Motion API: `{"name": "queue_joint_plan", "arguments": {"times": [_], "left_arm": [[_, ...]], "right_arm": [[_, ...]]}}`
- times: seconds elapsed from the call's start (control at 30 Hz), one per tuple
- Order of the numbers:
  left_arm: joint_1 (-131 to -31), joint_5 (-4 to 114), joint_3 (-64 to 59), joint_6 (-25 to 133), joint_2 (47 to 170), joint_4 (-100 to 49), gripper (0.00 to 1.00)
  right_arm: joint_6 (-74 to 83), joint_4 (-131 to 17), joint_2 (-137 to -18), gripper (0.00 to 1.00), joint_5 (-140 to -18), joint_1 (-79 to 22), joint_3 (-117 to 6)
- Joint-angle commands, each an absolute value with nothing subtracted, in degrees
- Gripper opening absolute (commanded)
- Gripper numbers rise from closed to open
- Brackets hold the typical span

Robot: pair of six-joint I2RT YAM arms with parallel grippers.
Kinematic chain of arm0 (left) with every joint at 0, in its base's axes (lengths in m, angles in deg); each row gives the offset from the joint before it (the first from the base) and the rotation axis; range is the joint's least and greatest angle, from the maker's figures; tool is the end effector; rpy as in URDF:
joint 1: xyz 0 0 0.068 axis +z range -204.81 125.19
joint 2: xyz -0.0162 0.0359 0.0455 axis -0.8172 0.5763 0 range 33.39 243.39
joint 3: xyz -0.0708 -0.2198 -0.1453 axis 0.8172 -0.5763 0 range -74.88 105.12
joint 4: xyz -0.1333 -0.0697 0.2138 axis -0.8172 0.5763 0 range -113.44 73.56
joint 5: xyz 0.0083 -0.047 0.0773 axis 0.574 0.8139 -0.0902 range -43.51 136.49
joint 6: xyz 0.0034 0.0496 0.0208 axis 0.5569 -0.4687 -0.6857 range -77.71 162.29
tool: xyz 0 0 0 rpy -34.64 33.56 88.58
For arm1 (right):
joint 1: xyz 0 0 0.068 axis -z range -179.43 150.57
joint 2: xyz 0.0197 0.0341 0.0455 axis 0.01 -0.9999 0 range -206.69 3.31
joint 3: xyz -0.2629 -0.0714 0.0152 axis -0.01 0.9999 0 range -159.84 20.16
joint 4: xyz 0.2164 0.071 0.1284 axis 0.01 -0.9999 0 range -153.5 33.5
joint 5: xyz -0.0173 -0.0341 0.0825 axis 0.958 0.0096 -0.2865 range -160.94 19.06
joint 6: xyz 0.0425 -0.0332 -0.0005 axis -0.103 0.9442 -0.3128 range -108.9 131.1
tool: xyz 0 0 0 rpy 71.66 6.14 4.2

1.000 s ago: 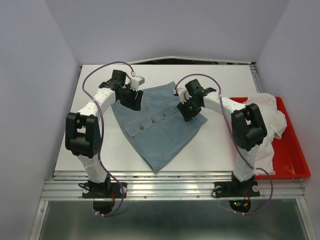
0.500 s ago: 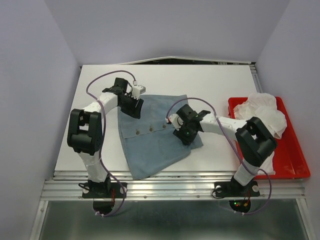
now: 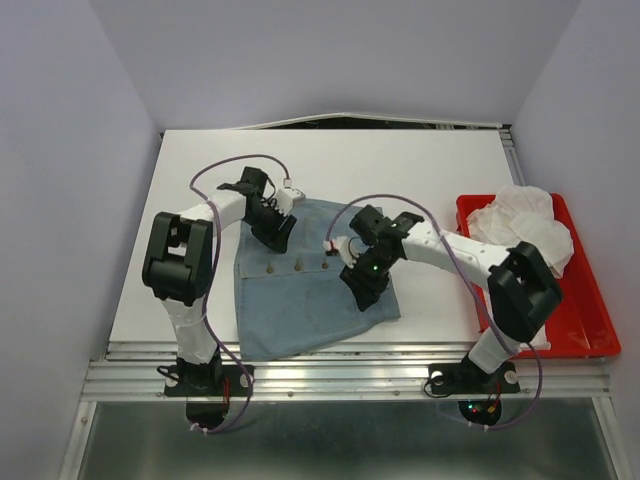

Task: Fold and stack the skirts
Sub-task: Flatten the skirt out

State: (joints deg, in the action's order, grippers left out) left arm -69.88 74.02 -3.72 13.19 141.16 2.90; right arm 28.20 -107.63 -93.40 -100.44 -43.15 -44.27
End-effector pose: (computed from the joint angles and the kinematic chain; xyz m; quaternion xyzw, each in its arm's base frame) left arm 0.3636 -0.1150 0.1730 0.4066 0.8541 -0.2018 0.2537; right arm 0.2062 0.2214 0.1913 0.5014 -0.8252 -0.2601 0.0044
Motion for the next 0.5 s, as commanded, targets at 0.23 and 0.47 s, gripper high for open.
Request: {"name": "queue_joint_plan", "arguments": {"times": [0.23,0.47], "left_arm": [[-63.86,79.71,15.09,4.76,136.74,9.18,0.63],[-62.28,77.87,30.67,1.42,149.23,6.88,0.61]], "right_arm": [[27.88,-94.39,-97.56,0.42,-87.38,-23.61,-69.04],[29.55,-86.29,-109.28,0.43,-82.90,-20.61,-76.43]]}}
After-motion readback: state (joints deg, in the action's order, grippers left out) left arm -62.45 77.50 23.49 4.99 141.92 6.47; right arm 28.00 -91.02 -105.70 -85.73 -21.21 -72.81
